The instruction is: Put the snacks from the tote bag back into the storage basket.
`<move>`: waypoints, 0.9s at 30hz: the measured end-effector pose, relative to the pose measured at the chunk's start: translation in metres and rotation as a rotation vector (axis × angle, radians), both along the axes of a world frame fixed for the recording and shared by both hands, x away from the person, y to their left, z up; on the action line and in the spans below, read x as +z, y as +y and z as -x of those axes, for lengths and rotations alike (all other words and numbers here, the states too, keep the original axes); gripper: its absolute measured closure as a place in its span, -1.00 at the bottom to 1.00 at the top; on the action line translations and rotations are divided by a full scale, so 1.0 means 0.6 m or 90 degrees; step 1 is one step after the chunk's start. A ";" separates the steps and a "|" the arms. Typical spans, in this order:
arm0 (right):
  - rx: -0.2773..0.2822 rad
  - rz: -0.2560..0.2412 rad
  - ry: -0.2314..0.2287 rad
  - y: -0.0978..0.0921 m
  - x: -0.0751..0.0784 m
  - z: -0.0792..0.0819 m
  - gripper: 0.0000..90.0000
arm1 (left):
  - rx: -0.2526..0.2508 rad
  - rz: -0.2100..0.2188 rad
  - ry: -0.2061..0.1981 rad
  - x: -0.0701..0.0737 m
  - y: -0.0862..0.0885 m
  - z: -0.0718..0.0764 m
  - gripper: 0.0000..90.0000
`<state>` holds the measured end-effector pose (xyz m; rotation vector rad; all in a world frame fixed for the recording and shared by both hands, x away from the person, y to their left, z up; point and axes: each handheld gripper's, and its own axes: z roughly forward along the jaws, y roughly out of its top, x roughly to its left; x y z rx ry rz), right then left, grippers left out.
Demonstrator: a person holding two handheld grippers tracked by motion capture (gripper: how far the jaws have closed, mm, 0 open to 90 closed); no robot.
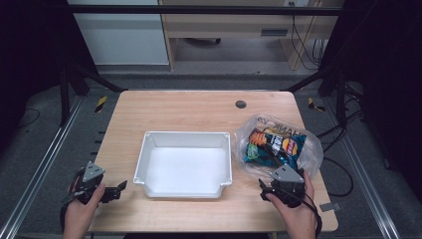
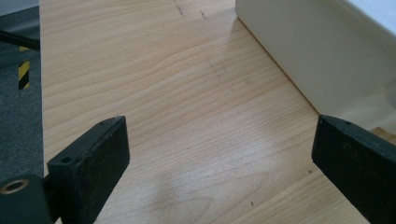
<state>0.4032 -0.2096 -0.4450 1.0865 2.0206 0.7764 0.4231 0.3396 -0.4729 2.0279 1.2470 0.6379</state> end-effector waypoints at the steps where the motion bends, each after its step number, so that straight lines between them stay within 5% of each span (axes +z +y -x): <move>1: 0.000 0.002 -0.013 -0.001 0.002 0.002 -0.79 | -0.002 -0.002 0.001 -0.001 -0.001 0.000 -0.91; 13: -0.019 -0.058 -0.034 -0.020 0.028 0.008 -0.80 | -0.008 -0.018 0.010 -0.004 -0.005 0.002 -0.91; 19: 0.002 -0.006 -0.034 -0.026 0.069 -0.008 -0.80 | -0.006 -0.018 0.011 -0.005 -0.001 0.002 -0.90; 27: 0.043 0.087 0.017 -0.031 0.119 -0.042 -0.85 | -0.009 -0.017 0.009 -0.005 -0.005 0.003 -0.90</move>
